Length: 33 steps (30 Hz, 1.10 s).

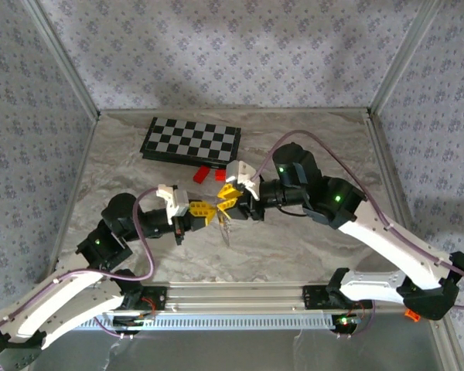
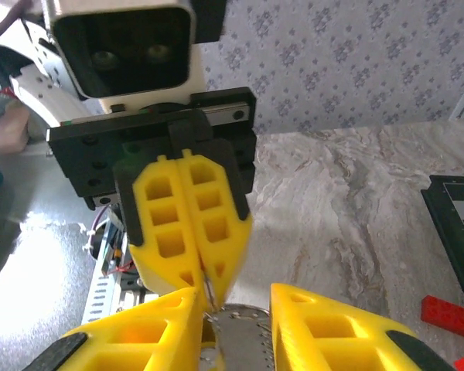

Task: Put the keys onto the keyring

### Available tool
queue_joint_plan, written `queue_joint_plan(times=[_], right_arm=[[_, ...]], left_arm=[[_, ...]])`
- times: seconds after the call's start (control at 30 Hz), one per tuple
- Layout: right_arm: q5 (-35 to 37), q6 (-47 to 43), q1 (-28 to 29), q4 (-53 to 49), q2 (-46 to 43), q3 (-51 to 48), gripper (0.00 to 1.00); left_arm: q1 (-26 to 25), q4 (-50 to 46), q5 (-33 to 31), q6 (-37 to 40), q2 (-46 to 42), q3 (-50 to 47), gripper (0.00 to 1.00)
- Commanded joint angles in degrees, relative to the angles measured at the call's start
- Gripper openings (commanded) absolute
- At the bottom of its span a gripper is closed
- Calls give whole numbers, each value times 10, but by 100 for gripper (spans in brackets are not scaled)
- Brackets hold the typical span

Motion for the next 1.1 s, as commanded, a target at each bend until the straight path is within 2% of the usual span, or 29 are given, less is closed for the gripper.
queue_joint_plan(times=[0.0,0.17,0.5,0.67,0.8,0.9,1.07], right_arm=[[-26,48,-11,58,-15,-18,28],[-43,72,-19,77,-28,-44,26],[-95,124,-19,158,-53,-116,32],[-102,126,-20,157,-50,-121,27],[-107,126,-20,161,-52,-125,17],[-110,125,-20,163,-51,-126,15],[-119,120,-20,158,-47,-129,5]], left_arm=[[-2,64,-2,-14,-9,0,0],[-2,67,-2,-17,-12,0,0],[-2,62,-3,-15,-14,4,0],[-2,69,-3,-16,-16,2,0],[-2,76,-2,-19,-16,1,0],[-2,69,-3,-14,-15,3,0],[-2,60,-5,-7,-21,6,0]])
